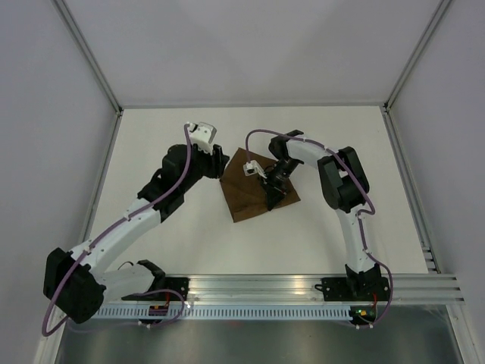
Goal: Fold the napkin, place the utensils inside, and roll it up
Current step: Roll the napkin with the utensil
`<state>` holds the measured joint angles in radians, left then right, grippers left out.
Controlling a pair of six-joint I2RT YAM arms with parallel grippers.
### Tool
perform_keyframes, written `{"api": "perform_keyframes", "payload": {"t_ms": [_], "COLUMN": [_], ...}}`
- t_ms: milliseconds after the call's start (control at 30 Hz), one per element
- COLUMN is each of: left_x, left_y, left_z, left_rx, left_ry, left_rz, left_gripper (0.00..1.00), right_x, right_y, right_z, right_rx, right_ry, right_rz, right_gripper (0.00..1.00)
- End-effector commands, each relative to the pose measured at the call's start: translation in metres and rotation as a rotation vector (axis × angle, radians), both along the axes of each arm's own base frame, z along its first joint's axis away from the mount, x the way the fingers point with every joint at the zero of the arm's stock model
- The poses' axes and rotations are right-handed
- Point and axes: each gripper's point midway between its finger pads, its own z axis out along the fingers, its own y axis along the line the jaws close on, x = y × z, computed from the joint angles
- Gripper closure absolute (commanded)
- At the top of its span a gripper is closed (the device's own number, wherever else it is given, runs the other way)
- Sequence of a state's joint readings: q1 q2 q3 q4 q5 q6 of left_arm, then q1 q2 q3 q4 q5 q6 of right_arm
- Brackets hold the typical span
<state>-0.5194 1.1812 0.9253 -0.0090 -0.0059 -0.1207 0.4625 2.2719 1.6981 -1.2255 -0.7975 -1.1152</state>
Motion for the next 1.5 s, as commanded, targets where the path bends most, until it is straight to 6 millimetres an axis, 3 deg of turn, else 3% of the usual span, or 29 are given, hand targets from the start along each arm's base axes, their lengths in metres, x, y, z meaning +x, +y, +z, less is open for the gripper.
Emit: {"api": "perform_keyframes", "payload": {"t_ms": [0,33,100,467,667,767,1067,1467], "left_x": [-0.009,-0.015,-0.028,-0.085,-0.103,-0.106,-0.101,-0.079], "left_y": [0.003,0.007,-0.007,-0.093,-0.127,-0.140,-0.164,-0.158], "left_z": [0.026,0.029,0.025,-0.068,-0.109,-0.130,-0.165,-0.199], "left_rx": [0.002,0.014,0.047,0.335,0.431,0.465,0.505,0.560], "left_ry": [-0.183,-0.235,-0.256,-0.239,-0.196,-0.167,-0.144,-0.125], "left_rz": [0.064,0.084,0.018,-0.302,-0.430,-0.476,-0.536,-0.501], "left_gripper": [0.47,0.46,0.46,0.44,0.42,0.42,0.41,0.43], "right_x": [-0.004,-0.003,-0.001,0.009,0.009,0.009,0.011,0.013], "right_y": [-0.014,-0.014,-0.015,-0.014,-0.014,-0.015,-0.017,-0.016], "right_z": [-0.024,-0.024,-0.028,-0.035,-0.036,-0.036,-0.037,-0.037], "right_rx": [-0.060,-0.061,-0.066,-0.091,-0.094,-0.097,-0.107,-0.108], "right_ry": [0.056,0.065,0.071,0.123,0.136,0.142,0.150,0.153], "right_rz": [0.031,0.025,0.020,-0.018,-0.020,-0.024,-0.026,-0.030], "right_gripper": [0.91,0.91,0.91,0.91,0.91,0.91,0.91,0.91]}}
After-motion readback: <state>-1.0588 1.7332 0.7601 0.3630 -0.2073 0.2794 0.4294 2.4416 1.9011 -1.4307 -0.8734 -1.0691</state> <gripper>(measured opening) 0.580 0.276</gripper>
